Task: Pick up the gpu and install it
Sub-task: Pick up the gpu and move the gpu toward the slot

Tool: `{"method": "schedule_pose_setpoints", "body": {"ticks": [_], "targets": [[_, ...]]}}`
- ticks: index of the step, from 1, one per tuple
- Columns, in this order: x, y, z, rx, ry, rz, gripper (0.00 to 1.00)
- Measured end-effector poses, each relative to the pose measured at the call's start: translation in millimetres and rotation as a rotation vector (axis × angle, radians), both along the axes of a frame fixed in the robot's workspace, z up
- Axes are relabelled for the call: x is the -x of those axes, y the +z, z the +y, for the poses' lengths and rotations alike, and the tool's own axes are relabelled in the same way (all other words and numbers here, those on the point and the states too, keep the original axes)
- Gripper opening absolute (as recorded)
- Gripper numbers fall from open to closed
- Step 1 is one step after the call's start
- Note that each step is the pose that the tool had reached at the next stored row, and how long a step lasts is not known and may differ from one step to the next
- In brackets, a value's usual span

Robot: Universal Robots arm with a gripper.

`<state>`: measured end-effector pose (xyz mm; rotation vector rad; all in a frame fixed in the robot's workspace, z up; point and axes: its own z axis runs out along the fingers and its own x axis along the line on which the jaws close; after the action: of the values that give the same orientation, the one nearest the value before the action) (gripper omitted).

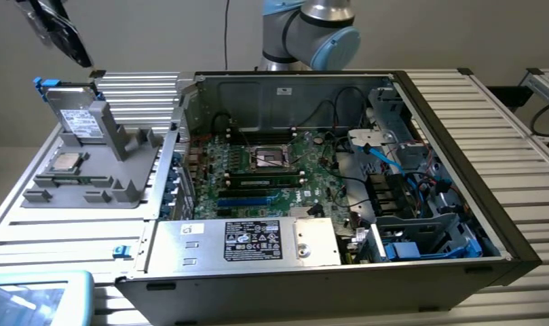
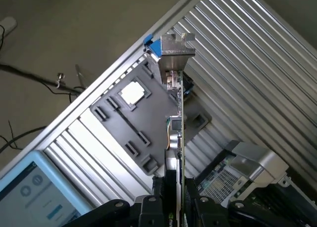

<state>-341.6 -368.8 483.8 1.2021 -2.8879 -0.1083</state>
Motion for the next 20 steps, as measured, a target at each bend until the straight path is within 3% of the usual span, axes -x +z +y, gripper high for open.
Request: {"method": "schedule_pose_setpoints", "body": {"ticks": [20], "targets": [[0.0, 0.0, 0.0, 0.0001, 0.364, -0.0006, 0.28]]}}
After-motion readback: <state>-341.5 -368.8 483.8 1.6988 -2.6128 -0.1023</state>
